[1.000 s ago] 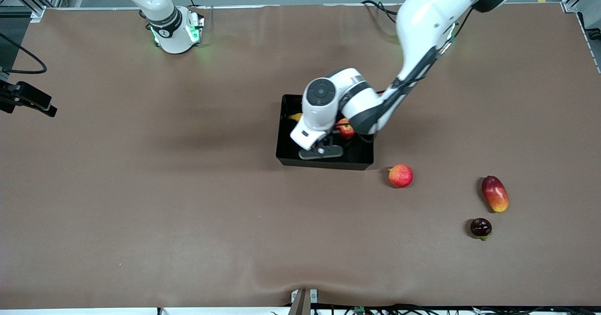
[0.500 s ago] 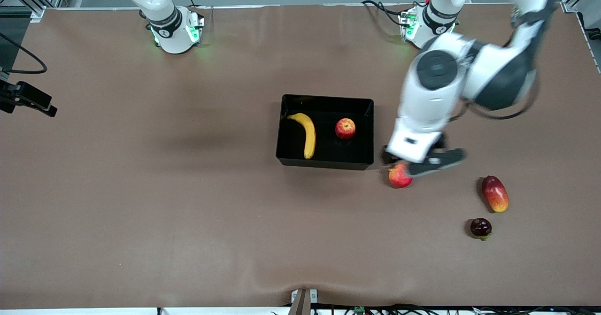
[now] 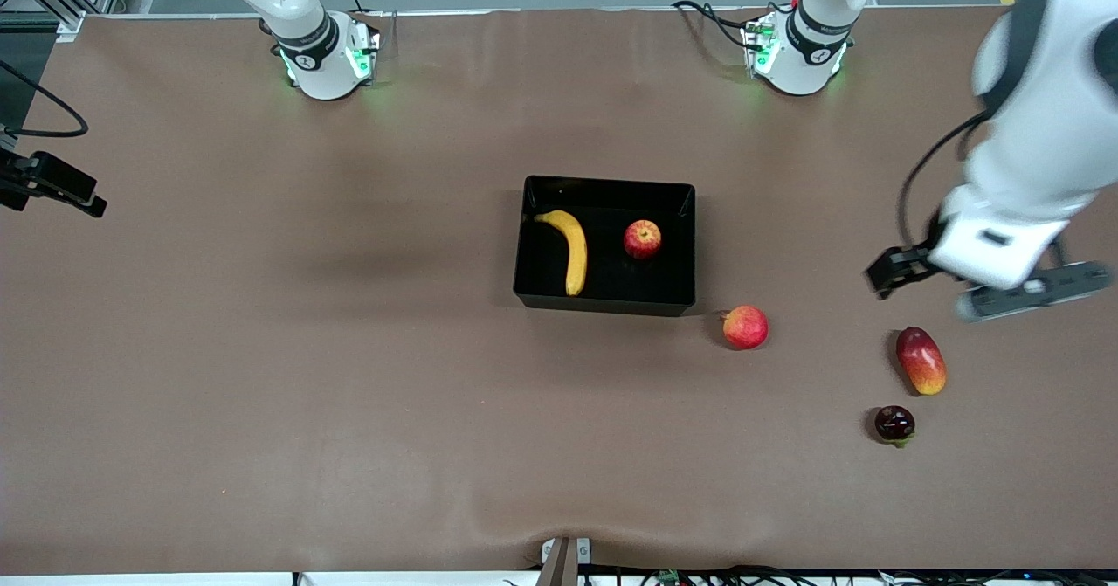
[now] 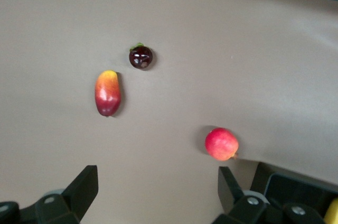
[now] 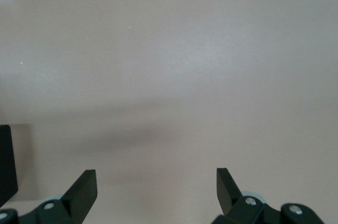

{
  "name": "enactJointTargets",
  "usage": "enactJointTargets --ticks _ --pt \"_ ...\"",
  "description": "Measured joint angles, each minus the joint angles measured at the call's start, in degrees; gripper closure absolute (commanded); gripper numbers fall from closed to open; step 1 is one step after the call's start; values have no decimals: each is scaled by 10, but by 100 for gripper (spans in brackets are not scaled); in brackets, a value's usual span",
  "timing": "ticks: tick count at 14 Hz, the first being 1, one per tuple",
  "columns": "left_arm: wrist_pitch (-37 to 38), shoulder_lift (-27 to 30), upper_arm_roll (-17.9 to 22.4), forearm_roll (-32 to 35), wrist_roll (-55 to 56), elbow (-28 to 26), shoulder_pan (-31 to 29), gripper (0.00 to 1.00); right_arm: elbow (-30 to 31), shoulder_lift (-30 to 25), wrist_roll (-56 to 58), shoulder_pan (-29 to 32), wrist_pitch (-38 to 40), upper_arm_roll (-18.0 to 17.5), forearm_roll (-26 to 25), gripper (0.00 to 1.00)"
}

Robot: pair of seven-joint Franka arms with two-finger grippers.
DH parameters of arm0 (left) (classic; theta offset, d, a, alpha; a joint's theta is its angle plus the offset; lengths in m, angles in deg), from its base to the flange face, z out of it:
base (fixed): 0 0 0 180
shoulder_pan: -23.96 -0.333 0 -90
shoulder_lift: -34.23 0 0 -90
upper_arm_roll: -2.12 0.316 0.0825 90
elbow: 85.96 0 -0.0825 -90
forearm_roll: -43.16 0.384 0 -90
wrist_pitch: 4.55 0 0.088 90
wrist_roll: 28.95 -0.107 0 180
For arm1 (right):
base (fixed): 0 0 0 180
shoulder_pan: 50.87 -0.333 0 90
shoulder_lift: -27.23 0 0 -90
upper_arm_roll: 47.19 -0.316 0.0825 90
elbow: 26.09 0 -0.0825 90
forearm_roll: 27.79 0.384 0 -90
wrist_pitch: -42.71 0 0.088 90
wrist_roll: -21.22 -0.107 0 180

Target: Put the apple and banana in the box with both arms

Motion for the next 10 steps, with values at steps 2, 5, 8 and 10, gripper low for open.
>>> enactJointTargets --ticks 2,5,8,10 --pt "25 27 15 -39 -66 5 -21 0 0 0 0 1 0 1 0 0" --pt "96 72 121 -93 -153 5 25 0 0 1 0 1 0 1 0 0" --pt "141 106 231 -119 -202 -3 101 0 0 1 -1 1 1 2 0 0" --pt "156 128 280 -125 -206 -20 143 0 0 2 -1 1 2 2 0 0"
